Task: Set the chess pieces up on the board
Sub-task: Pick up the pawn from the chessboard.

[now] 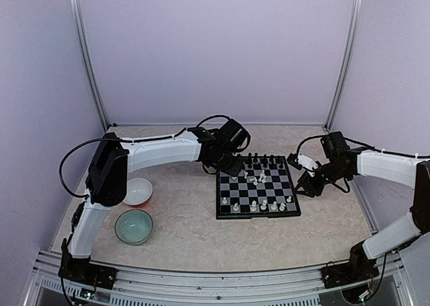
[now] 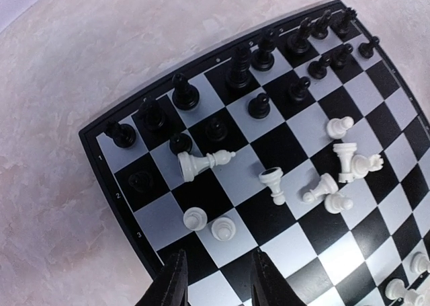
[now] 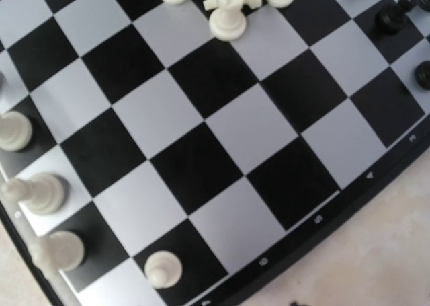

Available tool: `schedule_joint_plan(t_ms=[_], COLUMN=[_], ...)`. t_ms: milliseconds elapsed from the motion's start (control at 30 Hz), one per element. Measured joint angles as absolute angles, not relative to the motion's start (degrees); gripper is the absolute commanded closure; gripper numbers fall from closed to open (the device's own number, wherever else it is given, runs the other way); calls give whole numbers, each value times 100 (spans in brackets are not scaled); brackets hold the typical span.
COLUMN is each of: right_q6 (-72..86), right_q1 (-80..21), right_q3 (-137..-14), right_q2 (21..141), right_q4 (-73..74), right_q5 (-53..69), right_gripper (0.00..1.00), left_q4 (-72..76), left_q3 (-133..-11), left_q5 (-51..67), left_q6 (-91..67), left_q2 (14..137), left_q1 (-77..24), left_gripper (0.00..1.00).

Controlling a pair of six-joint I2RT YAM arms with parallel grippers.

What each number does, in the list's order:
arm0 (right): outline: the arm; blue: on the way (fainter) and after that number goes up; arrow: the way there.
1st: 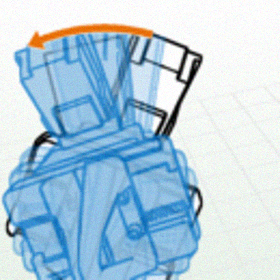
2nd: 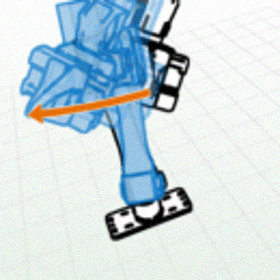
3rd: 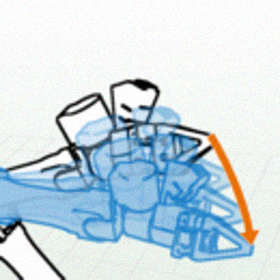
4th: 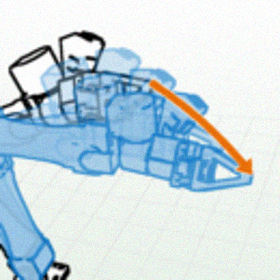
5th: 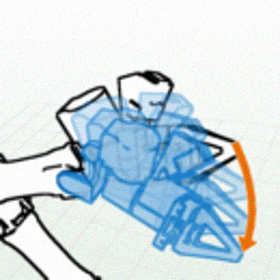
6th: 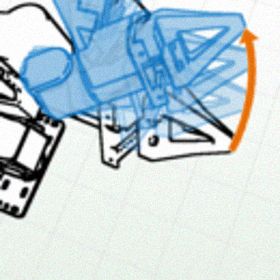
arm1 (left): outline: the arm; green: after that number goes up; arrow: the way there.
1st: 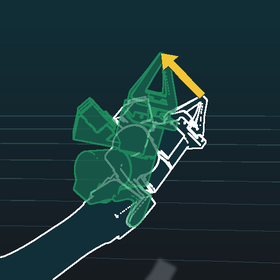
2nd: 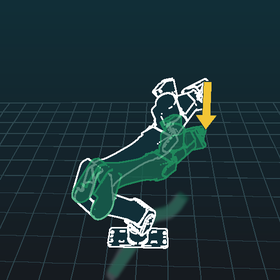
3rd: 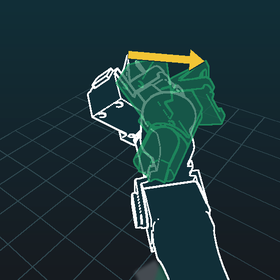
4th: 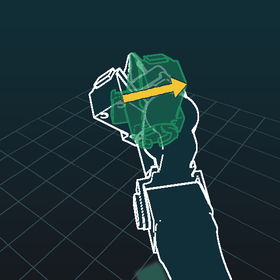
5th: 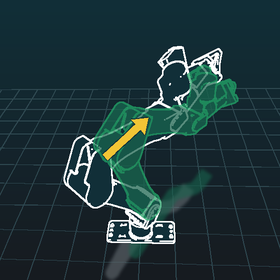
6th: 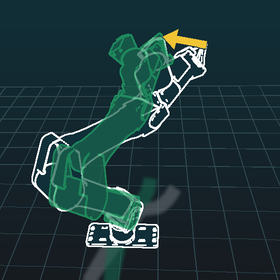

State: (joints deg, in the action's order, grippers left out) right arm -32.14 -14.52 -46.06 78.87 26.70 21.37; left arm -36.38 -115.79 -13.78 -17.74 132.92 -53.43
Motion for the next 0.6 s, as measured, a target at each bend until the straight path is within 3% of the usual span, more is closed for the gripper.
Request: schedule_joint_plan(t_ms=[600], right_q6=[-3227], right_q1=[-1455], right_q3=[-4606], right_q2=[7922], right_q4=[2672], right_q5=[2132], right_gripper=[54], left_q4=[-3461], left_q3=[-11883], left_q5=[-1135], left_q6=[-1774], left_q2=[13920], left_q1=[-5181], left_gripper=[68])
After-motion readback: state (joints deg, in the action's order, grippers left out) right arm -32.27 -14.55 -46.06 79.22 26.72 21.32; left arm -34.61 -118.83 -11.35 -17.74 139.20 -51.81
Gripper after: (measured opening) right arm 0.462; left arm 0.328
